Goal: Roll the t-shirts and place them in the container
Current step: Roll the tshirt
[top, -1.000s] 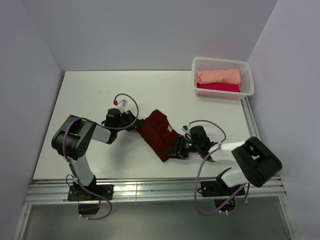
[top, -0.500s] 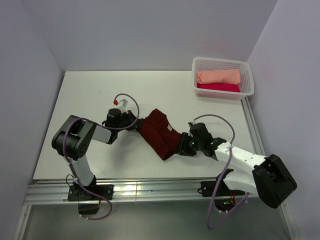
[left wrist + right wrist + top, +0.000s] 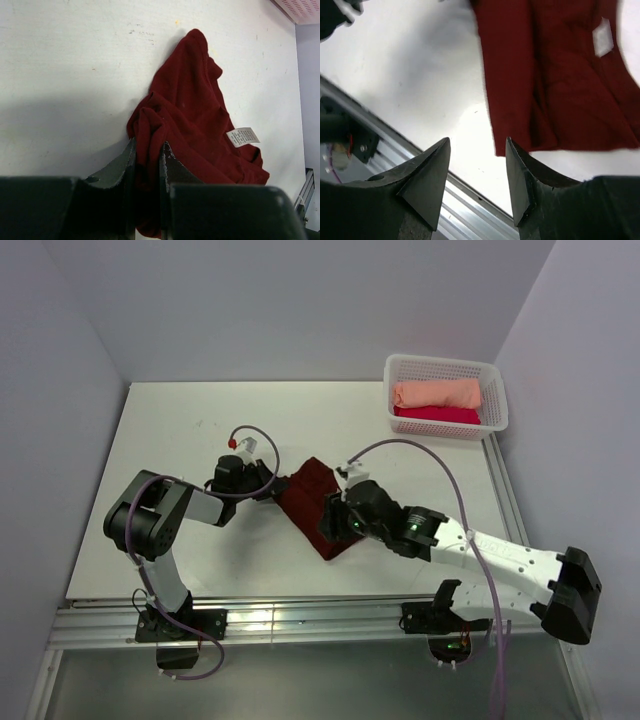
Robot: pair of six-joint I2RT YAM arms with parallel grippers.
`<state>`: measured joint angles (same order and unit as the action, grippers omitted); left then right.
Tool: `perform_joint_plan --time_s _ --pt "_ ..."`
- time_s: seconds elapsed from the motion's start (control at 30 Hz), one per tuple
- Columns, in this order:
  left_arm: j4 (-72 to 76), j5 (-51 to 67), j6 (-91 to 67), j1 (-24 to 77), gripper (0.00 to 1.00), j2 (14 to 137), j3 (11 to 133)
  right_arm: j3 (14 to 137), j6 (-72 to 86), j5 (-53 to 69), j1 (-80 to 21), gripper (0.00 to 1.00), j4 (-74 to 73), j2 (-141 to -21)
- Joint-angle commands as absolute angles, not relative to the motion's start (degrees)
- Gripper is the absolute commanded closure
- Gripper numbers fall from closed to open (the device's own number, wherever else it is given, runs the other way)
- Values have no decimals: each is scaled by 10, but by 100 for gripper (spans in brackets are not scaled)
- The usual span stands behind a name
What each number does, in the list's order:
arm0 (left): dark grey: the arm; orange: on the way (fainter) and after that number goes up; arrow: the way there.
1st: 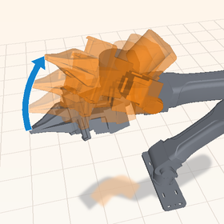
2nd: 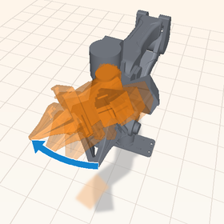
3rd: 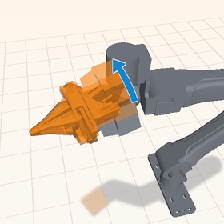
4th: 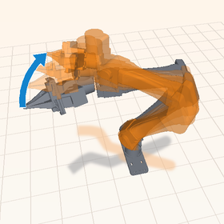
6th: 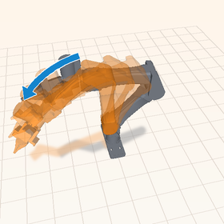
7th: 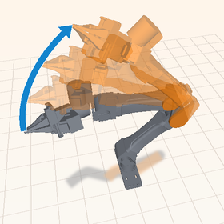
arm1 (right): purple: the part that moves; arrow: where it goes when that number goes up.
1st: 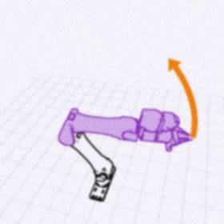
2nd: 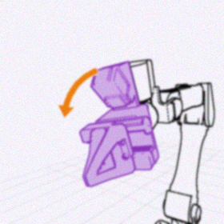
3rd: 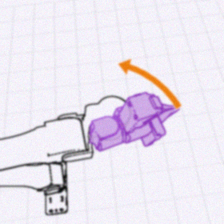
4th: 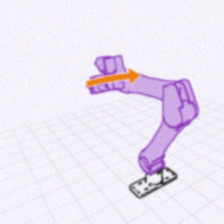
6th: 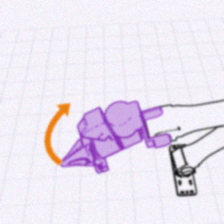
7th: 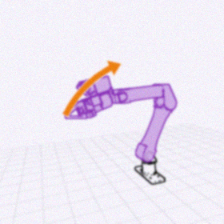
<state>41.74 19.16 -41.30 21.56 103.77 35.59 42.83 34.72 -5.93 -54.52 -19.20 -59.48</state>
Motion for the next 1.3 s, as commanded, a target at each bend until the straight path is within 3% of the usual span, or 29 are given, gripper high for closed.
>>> perform_joint_plan --time_s 0.0,0.13,0.17,0.2,0.23,0.27,0.67,1.27 --pt "386 182 -397 220 100 1040 375 496 284 -116 -598 44 -196 -652" --pt "362 193 -398 220 100 1043 386 562 258 -205 -649 42 -225 -750" --pt "357 194 -399 220 100 1042 388 572 257 -218 -656 28 -228 -769" --pt "352 195 -401 220 99 1040 392 588 251 -223 -664 27 -229 -797" --pt "346 199 -402 220 100 1039 391 598 248 -228 -678 8 -229 -814" --pt "342 200 -404 220 100 1035 393 607 243 -251 -683 2 -235 -829" --pt "280 230 -420 220 100 1005 409 705 185 -428 -743 8 -252 -1020" --pt "204 260 -416 215 100 1012 446 728 154 -583 -744 8 -258 -1168"
